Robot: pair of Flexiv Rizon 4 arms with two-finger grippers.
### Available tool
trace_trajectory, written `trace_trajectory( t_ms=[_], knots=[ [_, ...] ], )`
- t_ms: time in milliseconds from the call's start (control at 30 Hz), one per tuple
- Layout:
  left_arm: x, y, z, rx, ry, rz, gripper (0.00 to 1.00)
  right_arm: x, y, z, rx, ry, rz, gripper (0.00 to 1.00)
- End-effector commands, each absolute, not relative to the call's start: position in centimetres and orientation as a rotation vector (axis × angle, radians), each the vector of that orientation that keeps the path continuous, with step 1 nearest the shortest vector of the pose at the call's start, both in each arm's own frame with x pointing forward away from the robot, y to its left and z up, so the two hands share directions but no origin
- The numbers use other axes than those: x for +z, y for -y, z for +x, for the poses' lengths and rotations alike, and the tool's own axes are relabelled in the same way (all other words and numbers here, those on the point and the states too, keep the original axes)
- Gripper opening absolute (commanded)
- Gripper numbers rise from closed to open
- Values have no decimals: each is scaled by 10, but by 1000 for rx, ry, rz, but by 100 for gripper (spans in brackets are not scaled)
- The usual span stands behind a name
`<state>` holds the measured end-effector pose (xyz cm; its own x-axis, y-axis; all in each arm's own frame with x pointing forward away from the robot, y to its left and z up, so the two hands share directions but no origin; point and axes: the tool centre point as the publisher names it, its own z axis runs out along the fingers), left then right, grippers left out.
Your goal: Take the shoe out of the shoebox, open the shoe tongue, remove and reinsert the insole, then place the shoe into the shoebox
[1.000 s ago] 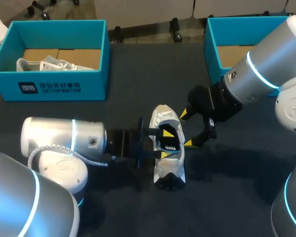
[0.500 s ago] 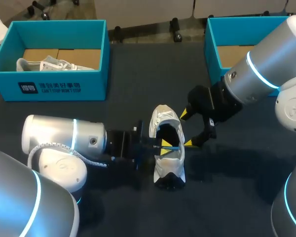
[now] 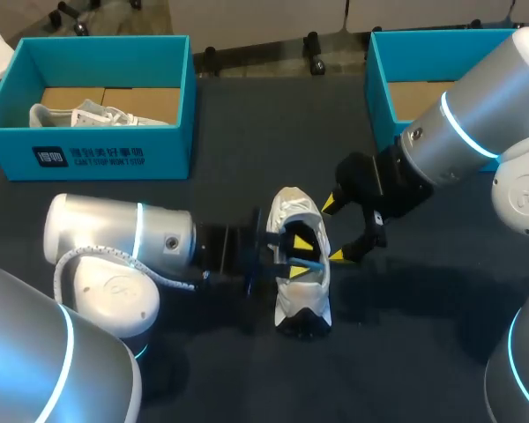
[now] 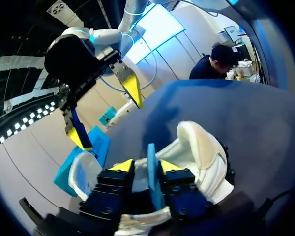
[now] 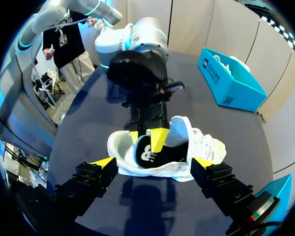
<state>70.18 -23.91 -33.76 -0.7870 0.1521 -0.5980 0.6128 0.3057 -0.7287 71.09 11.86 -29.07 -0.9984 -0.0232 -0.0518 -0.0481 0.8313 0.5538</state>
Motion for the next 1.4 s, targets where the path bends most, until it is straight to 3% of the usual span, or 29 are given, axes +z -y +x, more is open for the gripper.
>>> trace_trajectory(
  t_ms=[33,133,367,567,933,1067,1267,1367,1400],
  knots=[
    [-322,233,697,-1485,-2145,692,78,-292,-120,711,897,-2964,-57,100],
    [-315,232,697,-1484,-2134,703,83,-292,-120,711,897,-2964,-57,100],
    [-309,230,696,-1475,-2133,720,84,-292,-120,711,897,-2964,-57,100],
    [-305,227,693,-1473,-2142,733,75,-292,-120,711,897,-2964,-57,100],
    [-299,216,689,-1430,-2194,790,68,-292,-120,711,897,-2964,-57,100],
    [-298,212,684,-1420,-2216,817,76,-292,-120,711,897,-2964,-57,100],
    [-297,208,680,-1415,-2238,820,76,-292,-120,711,897,-2964,-57,100],
    [-295,206,679,-1423,-2261,823,51,-292,-120,711,897,-2964,-57,100],
    [-295,205,678,-1432,-2271,827,48,-292,-120,711,897,-2964,-57,100]
  ],
)
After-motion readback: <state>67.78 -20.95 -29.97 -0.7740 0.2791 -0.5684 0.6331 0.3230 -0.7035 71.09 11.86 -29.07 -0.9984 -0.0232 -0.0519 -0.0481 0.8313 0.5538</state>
